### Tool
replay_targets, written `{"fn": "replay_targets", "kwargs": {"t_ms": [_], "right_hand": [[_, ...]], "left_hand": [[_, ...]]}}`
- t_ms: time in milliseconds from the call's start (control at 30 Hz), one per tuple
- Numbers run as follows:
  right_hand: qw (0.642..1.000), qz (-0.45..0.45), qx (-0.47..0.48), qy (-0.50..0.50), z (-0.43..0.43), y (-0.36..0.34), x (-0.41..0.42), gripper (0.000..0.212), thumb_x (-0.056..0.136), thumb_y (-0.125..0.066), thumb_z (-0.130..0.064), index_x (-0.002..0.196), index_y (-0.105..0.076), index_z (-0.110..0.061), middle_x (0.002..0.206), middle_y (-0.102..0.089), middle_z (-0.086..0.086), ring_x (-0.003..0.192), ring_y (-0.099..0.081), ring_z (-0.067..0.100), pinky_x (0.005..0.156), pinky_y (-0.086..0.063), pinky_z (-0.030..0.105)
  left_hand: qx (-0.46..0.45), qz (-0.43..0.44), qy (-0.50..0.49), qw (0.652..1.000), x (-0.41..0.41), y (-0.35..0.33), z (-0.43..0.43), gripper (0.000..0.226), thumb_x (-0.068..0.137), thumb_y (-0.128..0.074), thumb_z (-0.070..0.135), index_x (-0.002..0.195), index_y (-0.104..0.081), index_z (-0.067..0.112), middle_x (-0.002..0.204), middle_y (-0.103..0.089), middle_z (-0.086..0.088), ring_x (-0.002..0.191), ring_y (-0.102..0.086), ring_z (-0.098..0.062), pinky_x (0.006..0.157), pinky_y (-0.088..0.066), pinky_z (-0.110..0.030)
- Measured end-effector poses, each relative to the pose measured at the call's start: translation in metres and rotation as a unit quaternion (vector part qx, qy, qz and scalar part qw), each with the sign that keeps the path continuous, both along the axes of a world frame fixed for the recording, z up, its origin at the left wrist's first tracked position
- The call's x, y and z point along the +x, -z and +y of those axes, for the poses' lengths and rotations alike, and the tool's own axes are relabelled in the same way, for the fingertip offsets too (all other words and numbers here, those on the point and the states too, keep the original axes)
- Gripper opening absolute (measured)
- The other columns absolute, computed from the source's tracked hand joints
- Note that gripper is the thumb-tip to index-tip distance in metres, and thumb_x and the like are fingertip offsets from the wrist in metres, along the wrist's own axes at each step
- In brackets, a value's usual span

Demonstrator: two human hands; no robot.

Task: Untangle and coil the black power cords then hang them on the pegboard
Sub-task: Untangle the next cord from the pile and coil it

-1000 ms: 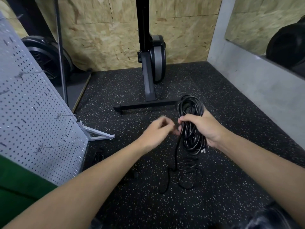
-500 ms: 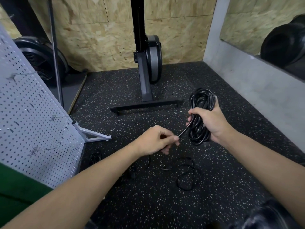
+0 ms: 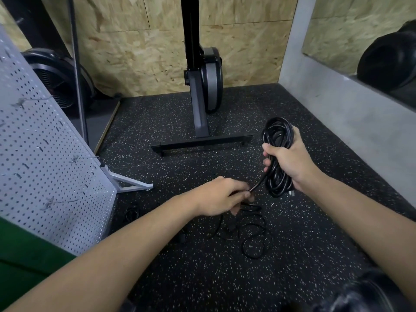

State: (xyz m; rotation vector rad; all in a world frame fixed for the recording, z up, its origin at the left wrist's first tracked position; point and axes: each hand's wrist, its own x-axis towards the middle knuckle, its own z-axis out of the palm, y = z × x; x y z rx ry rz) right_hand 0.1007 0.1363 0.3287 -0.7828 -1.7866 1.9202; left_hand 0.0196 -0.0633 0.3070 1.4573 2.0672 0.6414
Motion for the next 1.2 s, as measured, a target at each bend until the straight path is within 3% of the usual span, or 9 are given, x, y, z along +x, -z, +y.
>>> {"fn": "replay_targets", "kwargs": {"t_ms": [300, 433, 667, 800, 900, 967, 1000, 1100, 1200], "right_hand": [[0.976, -0.067, 0.209, -0.021, 0.003, -0.002, 0.007, 0.076, 0.096, -0.071, -0.013, 0.143, -0.032, -0.057, 0.093, -0.074, 0.008, 0.066, -0.069, 0.020, 0.086, -0.060, 0.058], [0.956, -0.105, 0.270, -0.037, 0.000, -0.009, 0.013, 0.076, 0.097, -0.069, -0.015, 0.145, -0.027, -0.058, 0.096, -0.074, 0.003, 0.071, -0.074, 0.024, 0.084, -0.061, 0.056], [0.923, -0.167, 0.329, -0.112, -0.001, -0.012, 0.021, 0.075, 0.098, -0.070, -0.027, 0.148, -0.023, -0.057, 0.096, -0.072, -0.001, 0.068, -0.073, 0.015, 0.076, -0.055, 0.036], [0.933, -0.142, 0.273, -0.188, -0.011, -0.006, 0.017, 0.069, 0.093, -0.071, -0.054, 0.149, -0.030, -0.050, 0.120, -0.064, -0.018, 0.102, -0.066, 0.007, 0.096, -0.048, 0.034], [0.954, -0.136, 0.102, -0.248, -0.024, -0.009, 0.019, 0.067, 0.084, -0.056, -0.084, 0.131, -0.055, -0.035, 0.089, -0.069, 0.000, 0.074, -0.066, 0.019, 0.078, -0.057, 0.047], [0.948, -0.135, 0.000, -0.287, -0.026, -0.011, 0.020, 0.094, 0.077, -0.045, -0.096, 0.114, -0.064, -0.011, 0.077, -0.064, 0.012, 0.065, -0.062, 0.027, 0.069, -0.055, 0.045], [0.944, -0.133, -0.018, -0.300, -0.028, -0.012, 0.020, 0.100, 0.074, -0.049, -0.097, 0.119, -0.062, -0.009, 0.081, -0.063, 0.013, 0.066, -0.062, 0.028, 0.069, -0.055, 0.044], [0.928, -0.149, 0.003, -0.340, -0.032, -0.013, 0.019, 0.091, 0.067, -0.083, -0.071, 0.143, -0.045, -0.038, 0.103, -0.064, 0.017, 0.075, -0.065, 0.028, 0.074, -0.056, 0.048], [0.909, -0.184, 0.020, -0.373, -0.033, -0.014, 0.021, 0.092, 0.073, -0.093, -0.030, 0.144, -0.038, -0.046, 0.110, -0.063, 0.017, 0.079, -0.066, 0.026, 0.075, -0.059, 0.045]], "left_hand": [[-0.098, 0.096, -0.018, 0.990, -0.021, 0.010, -0.006, 0.018, 0.105, -0.058, 0.014, 0.113, -0.072, 0.023, 0.103, -0.074, 0.010, 0.095, -0.069, -0.010, 0.093, -0.057, -0.036], [-0.023, 0.154, 0.012, 0.988, -0.012, -0.001, -0.009, 0.021, 0.106, -0.059, 0.017, 0.120, -0.074, 0.018, 0.114, -0.074, 0.008, 0.106, -0.067, -0.011, 0.092, -0.049, -0.024], [0.139, 0.161, 0.068, 0.975, 0.009, -0.017, -0.002, 0.020, 0.107, -0.059, 0.027, 0.113, -0.074, 0.015, 0.102, -0.062, 0.007, 0.092, -0.059, -0.008, 0.086, -0.046, -0.021], [0.216, 0.112, 0.011, 0.970, 0.008, -0.022, 0.006, 0.015, 0.100, -0.070, 0.028, 0.101, -0.073, 0.014, 0.099, -0.071, 0.008, 0.092, -0.064, -0.003, 0.086, -0.050, -0.018], [0.246, 0.083, -0.085, 0.962, 0.004, -0.024, 0.006, 0.026, 0.092, -0.077, 0.040, 0.092, -0.067, 0.015, 0.087, -0.072, 0.007, 0.082, -0.067, -0.009, 0.075, -0.053, -0.027], [0.253, 0.065, -0.142, 0.955, 0.003, -0.024, 0.006, 0.040, 0.086, -0.079, 0.050, 0.088, -0.059, 0.015, 0.077, -0.068, 0.005, 0.071, -0.064, -0.011, 0.064, -0.053, -0.029], [0.253, 0.062, -0.160, 0.952, 0.003, -0.023, 0.005, 0.046, 0.083, -0.080, 0.054, 0.086, -0.056, 0.015, 0.072, -0.066, 0.005, 0.065, -0.061, -0.011, 0.060, -0.051, -0.030], [0.247, 0.076, -0.185, 0.948, 0.000, -0.020, 0.002, 0.048, 0.078, -0.087, 0.046, 0.078, -0.053, 0.013, 0.067, -0.062, 0.003, 0.060, -0.055, -0.011, 0.055, -0.046, -0.032], [0.242, 0.059, -0.215, 0.944, -0.002, -0.018, 0.001, 0.050, 0.075, -0.090, 0.046, 0.067, -0.053, 0.013, 0.063, -0.062, 0.001, 0.061, -0.057, -0.012, 0.058, -0.047, -0.032]]}}
